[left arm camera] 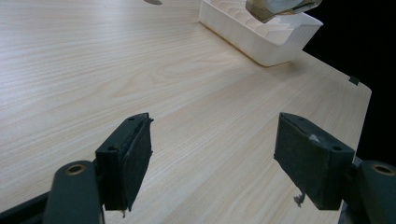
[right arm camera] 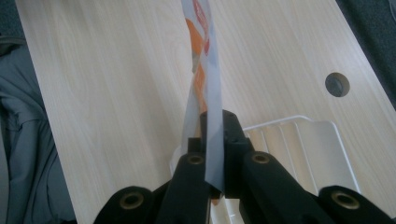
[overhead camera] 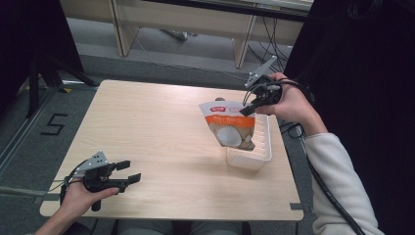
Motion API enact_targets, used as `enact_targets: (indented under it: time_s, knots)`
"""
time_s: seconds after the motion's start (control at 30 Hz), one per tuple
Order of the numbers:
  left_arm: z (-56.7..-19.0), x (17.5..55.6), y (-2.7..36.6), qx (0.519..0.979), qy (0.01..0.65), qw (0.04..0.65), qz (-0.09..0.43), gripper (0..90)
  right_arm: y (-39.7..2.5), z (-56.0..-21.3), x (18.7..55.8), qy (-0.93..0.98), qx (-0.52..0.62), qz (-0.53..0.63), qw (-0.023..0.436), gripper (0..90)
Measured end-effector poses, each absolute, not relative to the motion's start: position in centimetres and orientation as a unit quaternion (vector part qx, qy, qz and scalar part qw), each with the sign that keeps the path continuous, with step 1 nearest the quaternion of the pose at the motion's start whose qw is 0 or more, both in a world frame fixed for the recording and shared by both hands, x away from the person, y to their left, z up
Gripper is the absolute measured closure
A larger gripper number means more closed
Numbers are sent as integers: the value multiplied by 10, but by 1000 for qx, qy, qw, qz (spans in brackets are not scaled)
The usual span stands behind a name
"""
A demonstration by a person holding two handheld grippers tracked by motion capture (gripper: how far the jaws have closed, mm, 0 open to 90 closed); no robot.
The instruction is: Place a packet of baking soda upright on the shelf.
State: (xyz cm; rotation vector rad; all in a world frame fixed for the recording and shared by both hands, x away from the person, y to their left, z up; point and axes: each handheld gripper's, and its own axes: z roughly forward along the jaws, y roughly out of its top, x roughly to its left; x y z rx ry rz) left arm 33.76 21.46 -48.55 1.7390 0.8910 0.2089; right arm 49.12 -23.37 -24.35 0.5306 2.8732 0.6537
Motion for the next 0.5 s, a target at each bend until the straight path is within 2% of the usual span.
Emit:
enact_targets:
  time_s: [0.5]
  knots:
    - [-486,338,214,733,385,555,87,264,-251,-244,491,958,182,208,73,900]
